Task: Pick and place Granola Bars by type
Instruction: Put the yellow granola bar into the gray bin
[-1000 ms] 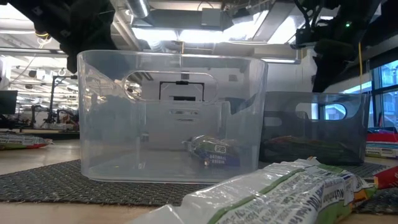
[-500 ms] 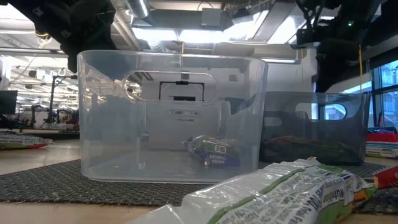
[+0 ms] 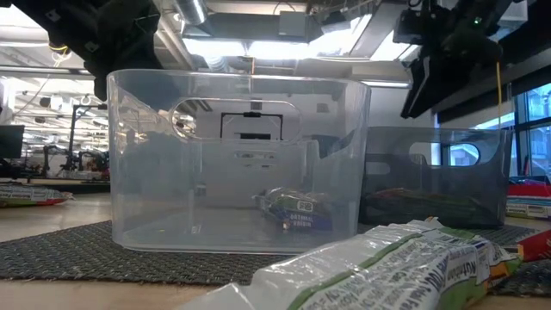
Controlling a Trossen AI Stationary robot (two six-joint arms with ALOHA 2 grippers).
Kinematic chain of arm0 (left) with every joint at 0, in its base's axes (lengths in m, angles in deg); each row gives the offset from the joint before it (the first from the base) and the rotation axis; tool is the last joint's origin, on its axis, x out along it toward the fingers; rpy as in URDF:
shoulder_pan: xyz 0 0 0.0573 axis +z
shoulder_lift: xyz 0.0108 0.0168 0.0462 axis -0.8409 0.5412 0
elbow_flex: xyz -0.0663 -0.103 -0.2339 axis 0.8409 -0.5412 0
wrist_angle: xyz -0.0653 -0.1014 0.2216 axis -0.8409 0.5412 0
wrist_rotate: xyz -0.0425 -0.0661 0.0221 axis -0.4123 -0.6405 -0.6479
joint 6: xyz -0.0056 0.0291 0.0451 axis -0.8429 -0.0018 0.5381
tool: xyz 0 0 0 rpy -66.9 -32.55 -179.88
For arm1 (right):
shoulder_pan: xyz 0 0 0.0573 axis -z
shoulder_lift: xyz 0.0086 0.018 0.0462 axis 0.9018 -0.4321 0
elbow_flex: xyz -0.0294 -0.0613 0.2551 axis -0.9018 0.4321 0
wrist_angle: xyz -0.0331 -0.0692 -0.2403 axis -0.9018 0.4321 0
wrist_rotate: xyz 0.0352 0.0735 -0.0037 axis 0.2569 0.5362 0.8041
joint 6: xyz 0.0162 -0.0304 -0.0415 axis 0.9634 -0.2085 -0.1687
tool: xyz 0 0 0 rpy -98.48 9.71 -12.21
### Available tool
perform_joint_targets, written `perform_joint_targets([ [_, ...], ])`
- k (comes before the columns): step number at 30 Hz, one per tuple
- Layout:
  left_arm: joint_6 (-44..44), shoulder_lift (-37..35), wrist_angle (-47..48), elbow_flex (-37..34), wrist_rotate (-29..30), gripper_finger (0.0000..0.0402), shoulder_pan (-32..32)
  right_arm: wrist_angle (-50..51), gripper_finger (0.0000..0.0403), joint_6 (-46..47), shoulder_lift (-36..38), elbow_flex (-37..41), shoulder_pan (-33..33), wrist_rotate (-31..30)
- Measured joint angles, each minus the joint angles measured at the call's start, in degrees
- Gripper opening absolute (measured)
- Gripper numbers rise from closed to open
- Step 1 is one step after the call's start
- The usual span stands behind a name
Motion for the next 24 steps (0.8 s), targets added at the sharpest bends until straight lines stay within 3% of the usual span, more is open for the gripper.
perform_joint_targets([
  [6,0.0,0.0,0.0,0.0,0.1,0.0145,0.0,0.5,0.0198,-2.9,0.0,0.0,0.0,-3.6],
  [12,0.0,0.0,0.0,0.0,0.7,0.0148,0.0,-0.7,0.0198,-6.1,0.0,0.0,0.2,-11.2],
  [24,9.5,0.0,0.0,0.0,1.5,0.0147,0.0,-1.2,0.0198,-9.1,0.0,0.0,4.0,-8.6],
])
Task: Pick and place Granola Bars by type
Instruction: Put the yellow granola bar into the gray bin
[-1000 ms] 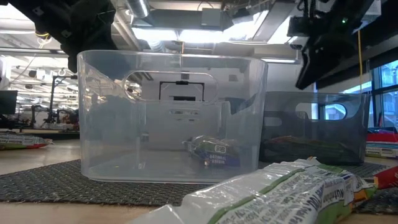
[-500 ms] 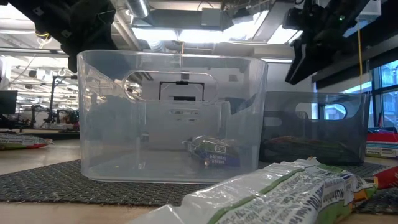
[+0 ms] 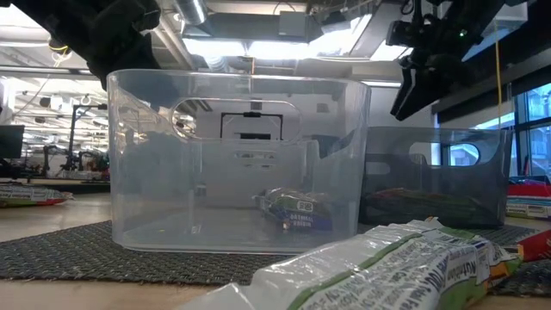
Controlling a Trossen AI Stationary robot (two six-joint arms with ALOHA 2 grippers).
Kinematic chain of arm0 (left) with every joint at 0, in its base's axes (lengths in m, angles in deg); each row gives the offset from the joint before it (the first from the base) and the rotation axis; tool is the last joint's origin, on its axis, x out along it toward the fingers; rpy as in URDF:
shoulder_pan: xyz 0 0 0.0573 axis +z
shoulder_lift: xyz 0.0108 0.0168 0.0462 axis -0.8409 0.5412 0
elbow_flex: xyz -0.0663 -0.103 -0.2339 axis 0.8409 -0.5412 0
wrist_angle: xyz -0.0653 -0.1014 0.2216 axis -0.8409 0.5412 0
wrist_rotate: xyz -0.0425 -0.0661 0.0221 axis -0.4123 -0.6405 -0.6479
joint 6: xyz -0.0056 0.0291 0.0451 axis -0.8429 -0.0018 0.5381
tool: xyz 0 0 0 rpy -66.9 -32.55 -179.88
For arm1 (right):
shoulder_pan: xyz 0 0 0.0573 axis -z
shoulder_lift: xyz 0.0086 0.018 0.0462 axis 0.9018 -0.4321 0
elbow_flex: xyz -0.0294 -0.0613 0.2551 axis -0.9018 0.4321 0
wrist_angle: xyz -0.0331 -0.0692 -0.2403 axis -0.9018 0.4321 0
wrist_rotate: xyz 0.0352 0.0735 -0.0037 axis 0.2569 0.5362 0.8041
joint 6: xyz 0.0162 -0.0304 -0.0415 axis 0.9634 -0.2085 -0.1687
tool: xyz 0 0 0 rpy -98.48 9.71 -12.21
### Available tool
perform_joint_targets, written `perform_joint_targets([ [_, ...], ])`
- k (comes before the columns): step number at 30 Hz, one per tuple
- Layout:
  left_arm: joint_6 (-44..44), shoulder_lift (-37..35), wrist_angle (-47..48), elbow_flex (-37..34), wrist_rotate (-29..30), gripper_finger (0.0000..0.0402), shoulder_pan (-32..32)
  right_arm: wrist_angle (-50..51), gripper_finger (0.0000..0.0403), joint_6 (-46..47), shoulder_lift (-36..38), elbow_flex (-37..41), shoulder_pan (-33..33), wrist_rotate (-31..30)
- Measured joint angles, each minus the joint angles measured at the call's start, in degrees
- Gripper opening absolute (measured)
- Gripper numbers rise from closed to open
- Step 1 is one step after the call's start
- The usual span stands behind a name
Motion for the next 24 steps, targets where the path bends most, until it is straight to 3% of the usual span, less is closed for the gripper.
perform_joint_targets([
  [5,0.0,0.0,0.0,0.0,0.0,0.0146,0.0,-3.9,0.0198,0.8,0.0,0.0,2.2,2.2],
  [10,0.0,0.0,0.0,0.0,0.0,0.0146,0.0,-7.9,0.0198,-5.2,0.0,0.0,9.5,12.6],
  [17,0.0,0.0,0.0,0.0,0.1,0.0145,0.0,-16.7,0.0198,-14.5,-0.4,0.0,20.4,20.8],
  [24,0.0,0.0,0.0,0.0,1.7,0.0144,0.0,-18.4,0.0198,-20.8,-8.8,-4.3,28.6,27.7],
])
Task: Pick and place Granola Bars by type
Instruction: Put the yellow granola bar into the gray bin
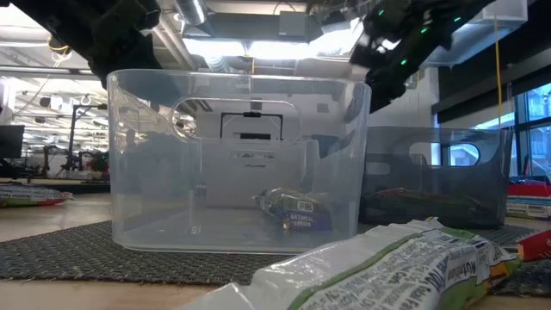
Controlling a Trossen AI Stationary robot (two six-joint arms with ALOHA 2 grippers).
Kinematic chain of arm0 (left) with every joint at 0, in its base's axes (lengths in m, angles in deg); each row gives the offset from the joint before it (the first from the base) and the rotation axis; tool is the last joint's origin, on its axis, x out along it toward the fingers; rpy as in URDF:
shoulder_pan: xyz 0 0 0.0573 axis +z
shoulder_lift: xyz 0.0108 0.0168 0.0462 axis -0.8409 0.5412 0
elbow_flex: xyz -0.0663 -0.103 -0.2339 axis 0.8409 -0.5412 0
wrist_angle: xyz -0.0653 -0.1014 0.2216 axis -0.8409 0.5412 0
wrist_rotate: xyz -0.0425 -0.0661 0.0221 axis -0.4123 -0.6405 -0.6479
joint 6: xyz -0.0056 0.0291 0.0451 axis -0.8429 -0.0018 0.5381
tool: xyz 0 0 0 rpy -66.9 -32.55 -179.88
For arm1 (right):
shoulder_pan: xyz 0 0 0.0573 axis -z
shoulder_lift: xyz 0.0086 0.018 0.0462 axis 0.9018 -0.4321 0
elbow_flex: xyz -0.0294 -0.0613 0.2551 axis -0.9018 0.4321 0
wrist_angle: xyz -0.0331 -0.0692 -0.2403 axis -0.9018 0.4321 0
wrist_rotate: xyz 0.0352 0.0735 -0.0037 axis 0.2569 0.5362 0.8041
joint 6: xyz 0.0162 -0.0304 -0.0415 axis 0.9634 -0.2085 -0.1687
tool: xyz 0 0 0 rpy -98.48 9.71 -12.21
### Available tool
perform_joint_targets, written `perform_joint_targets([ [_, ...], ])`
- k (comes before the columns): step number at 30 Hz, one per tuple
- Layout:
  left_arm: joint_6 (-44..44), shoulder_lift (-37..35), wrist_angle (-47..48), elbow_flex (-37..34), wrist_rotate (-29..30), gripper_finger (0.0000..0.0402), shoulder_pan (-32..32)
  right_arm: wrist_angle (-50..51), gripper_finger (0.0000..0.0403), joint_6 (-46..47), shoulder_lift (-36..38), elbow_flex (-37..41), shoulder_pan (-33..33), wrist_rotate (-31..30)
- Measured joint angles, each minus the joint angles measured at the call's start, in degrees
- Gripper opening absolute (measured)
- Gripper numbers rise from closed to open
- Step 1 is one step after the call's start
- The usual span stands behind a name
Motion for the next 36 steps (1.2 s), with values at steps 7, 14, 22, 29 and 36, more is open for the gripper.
perform_joint_targets([
  [7,0.0,0.0,0.0,0.0,-0.8,0.0144,0.0,4.8,0.0198,-4.8,-13.7,-8.3,4.5,10.2],
  [14,0.0,0.0,0.0,0.0,-2.0,0.0144,0.0,5.3,0.0198,-11.2,-23.1,-11.5,5.3,10.7],
  [22,0.0,0.0,0.0,0.0,-3.3,0.0144,0.0,5.1,0.0198,-12.9,-28.5,-11.6,5.3,10.7],
  [29,0.0,0.0,0.0,0.0,-3.3,0.0144,0.0,4.3,0.0217,-13.8,-29.3,-11.6,5.3,10.1],
  [36,0.0,0.0,0.0,0.0,-3.3,0.0144,0.0,3.9,0.0285,-13.7,-29.5,-11.6,5.3,10.1],
])
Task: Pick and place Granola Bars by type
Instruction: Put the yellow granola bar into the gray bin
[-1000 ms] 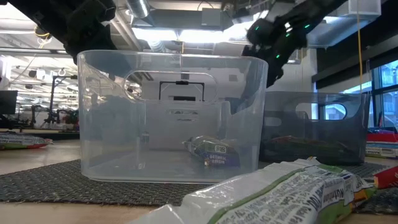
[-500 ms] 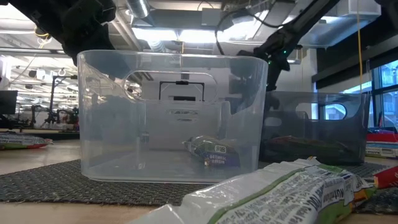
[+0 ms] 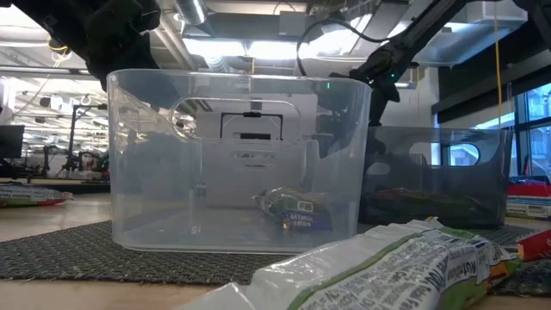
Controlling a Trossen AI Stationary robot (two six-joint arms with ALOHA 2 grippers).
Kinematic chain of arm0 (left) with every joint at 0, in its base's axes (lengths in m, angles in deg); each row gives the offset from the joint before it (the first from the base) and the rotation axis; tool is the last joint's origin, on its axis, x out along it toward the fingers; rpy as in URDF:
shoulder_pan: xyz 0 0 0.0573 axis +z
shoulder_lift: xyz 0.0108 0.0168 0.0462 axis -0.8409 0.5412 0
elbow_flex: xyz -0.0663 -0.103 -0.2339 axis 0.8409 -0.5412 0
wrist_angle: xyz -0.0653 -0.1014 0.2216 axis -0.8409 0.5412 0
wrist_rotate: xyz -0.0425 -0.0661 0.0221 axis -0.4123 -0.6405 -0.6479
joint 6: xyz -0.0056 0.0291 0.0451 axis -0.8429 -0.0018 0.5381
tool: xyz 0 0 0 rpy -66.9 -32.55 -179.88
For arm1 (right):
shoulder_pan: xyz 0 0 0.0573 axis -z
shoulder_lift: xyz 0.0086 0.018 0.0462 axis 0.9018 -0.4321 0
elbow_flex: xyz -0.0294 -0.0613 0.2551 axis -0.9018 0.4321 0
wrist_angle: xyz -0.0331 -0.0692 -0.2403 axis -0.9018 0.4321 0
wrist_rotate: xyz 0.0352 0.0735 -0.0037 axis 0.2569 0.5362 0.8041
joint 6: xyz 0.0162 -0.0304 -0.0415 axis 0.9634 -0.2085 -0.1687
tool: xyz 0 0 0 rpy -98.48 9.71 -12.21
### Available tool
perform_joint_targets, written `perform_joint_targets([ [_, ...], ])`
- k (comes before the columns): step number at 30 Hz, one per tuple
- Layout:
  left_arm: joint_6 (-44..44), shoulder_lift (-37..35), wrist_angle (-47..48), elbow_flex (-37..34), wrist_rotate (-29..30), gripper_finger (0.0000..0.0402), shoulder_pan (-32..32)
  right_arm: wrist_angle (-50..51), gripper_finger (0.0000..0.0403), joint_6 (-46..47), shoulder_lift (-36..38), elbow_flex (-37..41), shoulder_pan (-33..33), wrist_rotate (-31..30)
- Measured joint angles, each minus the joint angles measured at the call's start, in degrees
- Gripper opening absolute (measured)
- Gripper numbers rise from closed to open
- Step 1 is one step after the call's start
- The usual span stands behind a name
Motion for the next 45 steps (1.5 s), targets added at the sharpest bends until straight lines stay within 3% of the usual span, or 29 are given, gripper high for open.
perform_joint_targets([
  [11,1.3,0.0,0.0,0.0,0.0,0.0144,0.0,-1.2,0.0304,0.3,-0.4,0.0,-0.1,0.0],
  [21,4.6,0.0,0.0,0.0,0.0,0.0144,0.0,-2.2,0.0300,0.4,-6.2,-0.3,-0.1,1.1],
  [35,4.5,0.0,0.0,0.0,0.1,0.0144,0.0,-1.8,0.0186,0.3,-4.7,0.0,-0.1,-0.8],
  [45,4.5,0.0,0.0,0.0,0.1,0.0145,0.0,-1.2,0.0139,0.4,-4.5,0.0,-0.2,-2.7],
])
